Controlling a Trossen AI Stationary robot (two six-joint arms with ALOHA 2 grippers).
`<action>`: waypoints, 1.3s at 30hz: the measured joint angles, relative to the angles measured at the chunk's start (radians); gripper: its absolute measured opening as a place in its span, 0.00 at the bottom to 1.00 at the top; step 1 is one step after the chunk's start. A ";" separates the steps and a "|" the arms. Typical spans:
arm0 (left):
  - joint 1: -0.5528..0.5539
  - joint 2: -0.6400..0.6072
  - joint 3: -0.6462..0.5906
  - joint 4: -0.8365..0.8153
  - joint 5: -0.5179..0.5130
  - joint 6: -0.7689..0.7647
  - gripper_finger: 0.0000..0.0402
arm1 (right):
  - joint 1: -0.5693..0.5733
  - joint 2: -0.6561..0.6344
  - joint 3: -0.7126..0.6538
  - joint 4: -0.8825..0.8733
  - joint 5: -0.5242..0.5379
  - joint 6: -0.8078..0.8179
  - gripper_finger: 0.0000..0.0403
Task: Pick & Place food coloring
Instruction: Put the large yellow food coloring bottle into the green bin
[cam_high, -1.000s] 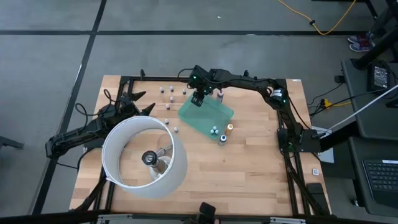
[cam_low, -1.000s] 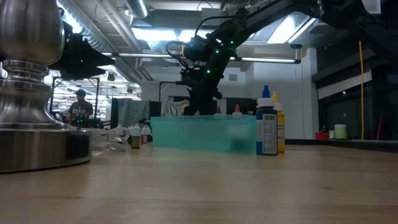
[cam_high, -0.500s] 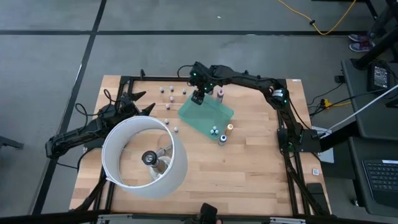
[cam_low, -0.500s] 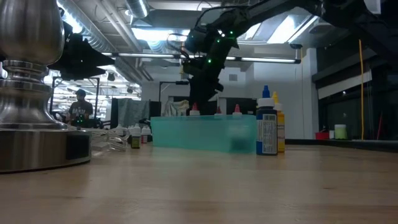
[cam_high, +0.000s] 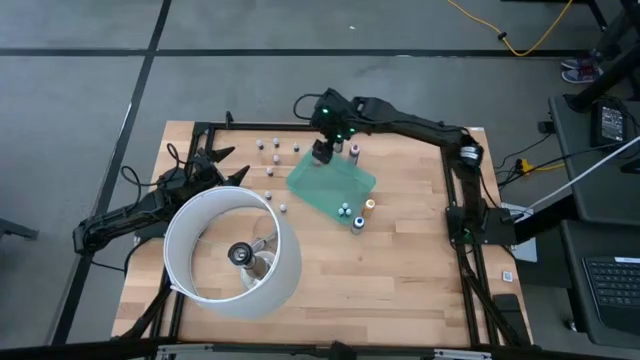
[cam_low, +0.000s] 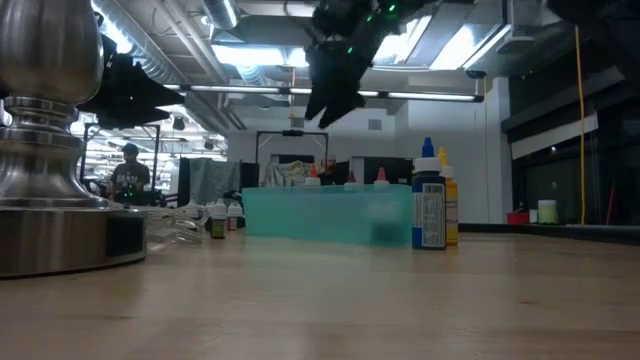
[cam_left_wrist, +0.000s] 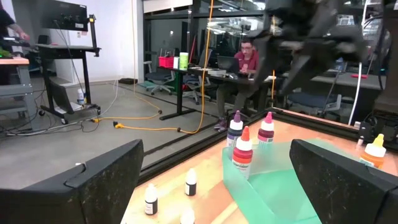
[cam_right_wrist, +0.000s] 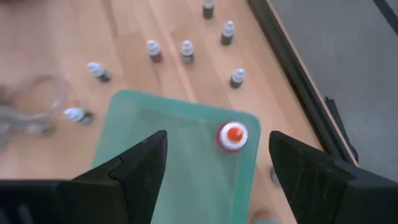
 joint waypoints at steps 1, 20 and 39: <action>0.000 0.000 0.000 0.000 0.000 0.000 1.00 | 0.006 -0.031 -0.028 -0.001 0.000 -0.001 0.70; 0.000 0.000 0.000 0.000 0.000 0.000 1.00 | 0.240 -0.636 -0.762 0.001 0.234 0.382 0.70; 0.000 0.000 0.000 0.000 0.000 0.000 1.00 | 0.461 -0.693 -0.984 0.125 0.291 0.527 0.70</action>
